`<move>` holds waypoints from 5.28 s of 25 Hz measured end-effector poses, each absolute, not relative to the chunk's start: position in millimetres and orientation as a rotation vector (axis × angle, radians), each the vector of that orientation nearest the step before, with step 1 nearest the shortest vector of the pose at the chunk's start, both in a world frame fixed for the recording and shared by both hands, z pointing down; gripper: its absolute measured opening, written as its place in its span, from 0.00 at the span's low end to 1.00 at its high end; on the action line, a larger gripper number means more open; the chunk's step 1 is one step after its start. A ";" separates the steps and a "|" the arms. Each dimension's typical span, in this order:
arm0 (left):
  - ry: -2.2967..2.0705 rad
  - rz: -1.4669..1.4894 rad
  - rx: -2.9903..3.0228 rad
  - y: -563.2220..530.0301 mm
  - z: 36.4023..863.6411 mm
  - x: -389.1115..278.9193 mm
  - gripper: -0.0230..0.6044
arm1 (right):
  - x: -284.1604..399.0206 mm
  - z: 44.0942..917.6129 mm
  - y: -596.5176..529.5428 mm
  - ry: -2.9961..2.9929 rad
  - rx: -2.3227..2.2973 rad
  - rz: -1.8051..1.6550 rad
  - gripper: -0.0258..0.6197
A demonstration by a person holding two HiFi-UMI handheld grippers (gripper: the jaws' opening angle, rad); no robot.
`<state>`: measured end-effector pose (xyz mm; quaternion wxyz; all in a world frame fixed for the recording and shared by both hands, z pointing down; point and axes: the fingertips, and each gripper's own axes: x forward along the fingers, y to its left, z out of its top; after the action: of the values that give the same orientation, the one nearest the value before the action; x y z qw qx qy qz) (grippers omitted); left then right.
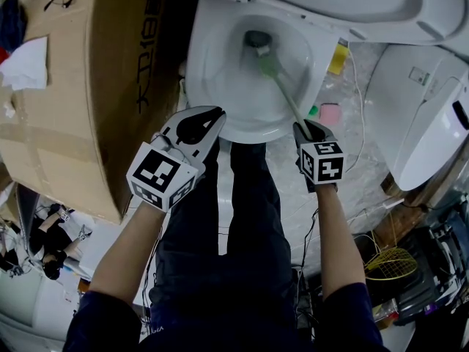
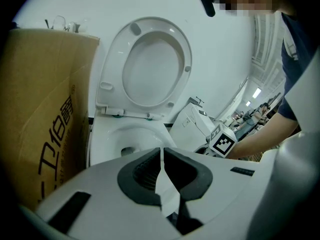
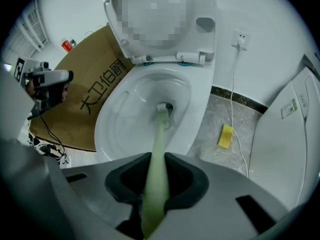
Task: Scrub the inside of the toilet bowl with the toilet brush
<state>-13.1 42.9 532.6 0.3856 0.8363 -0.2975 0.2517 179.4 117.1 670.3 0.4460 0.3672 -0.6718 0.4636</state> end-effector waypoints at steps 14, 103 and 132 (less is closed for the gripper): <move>-0.779 0.621 2.124 57.3 530.4 -31.6 0.11 | 157.5 670.1 141.2 -1.660 0.864 1.141 0.17; -0.704 0.640 2.147 29.7 531.0 2.0 0.11 | 210.4 636.9 63.6 -1.696 1.021 1.096 0.17; -0.685 0.645 2.168 56.0 527.4 -8.4 0.11 | 208.9 636.2 117.9 -1.607 1.023 1.145 0.17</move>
<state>-8.4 56.0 527.4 0.3793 0.8488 -0.2680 0.2526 208.9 117.9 636.2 0.4434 0.4126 -0.6480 0.4618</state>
